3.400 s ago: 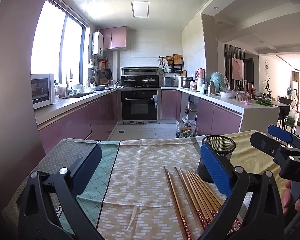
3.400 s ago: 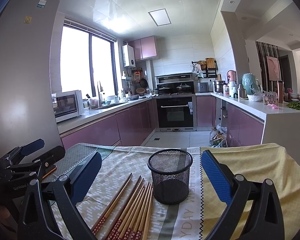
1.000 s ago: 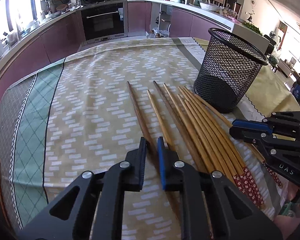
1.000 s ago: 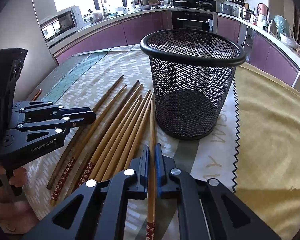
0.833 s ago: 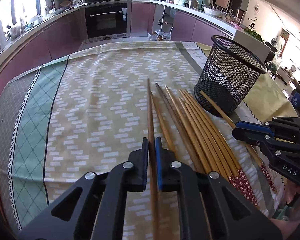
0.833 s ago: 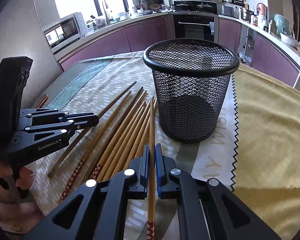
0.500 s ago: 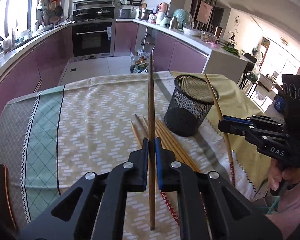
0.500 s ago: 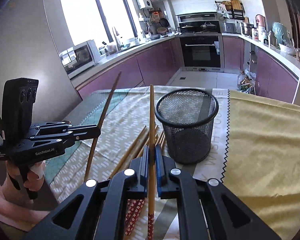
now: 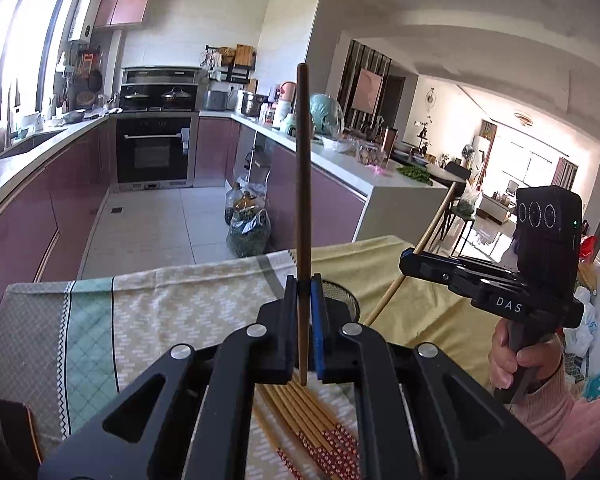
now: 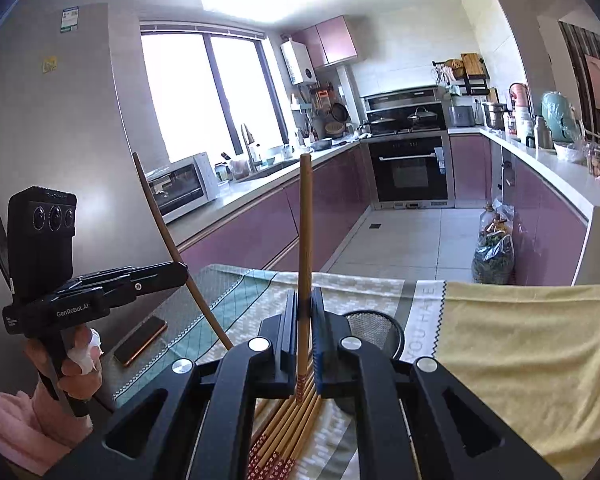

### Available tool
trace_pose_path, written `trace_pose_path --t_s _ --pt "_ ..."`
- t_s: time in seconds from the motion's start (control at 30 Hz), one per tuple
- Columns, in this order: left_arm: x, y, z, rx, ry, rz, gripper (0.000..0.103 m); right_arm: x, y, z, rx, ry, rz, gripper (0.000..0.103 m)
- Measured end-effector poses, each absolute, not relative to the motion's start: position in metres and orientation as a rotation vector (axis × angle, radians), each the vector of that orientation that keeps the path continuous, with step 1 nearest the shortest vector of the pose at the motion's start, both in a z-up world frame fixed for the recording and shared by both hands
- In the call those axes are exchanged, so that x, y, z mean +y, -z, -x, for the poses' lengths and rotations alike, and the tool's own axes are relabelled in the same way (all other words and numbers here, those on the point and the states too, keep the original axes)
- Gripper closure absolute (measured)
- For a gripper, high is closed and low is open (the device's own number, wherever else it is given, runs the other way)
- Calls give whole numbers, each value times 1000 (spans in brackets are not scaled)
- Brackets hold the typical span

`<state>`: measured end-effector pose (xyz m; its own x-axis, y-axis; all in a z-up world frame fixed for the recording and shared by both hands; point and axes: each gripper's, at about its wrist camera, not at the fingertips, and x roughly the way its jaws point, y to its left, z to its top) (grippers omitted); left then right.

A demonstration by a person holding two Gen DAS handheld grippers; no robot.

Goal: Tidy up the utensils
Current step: 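Lift the left tool's chopstick upright over the mesh cup while the right tool carries its own, then lower the left tool's chopstick into the cup and open while the right tool releases its own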

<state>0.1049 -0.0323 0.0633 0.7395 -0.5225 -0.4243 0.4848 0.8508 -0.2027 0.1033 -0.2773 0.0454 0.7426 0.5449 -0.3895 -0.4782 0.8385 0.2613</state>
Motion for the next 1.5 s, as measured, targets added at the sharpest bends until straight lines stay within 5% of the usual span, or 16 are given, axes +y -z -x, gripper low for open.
trace_pose_path --t_s 0.33,0.83,1.13,1.33,1.5 --pt "-78 -98 -140 455 577 69 96 -298 -76 -134 387 -486 -142 98" --pt "-114 13 -204 715 564 -16 95 -269 0 -195 728 -511 -79 97" --pt "-114 22 -222 734 536 -7 95 -262 7 -207 754 -477 -88 96" --pt "-111 26 -217 709 494 -22 75 -262 8 -204 745 -451 -106 87" --pt "-106 24 -205 672 463 -30 71 -266 7 -194 721 -447 -116 80"
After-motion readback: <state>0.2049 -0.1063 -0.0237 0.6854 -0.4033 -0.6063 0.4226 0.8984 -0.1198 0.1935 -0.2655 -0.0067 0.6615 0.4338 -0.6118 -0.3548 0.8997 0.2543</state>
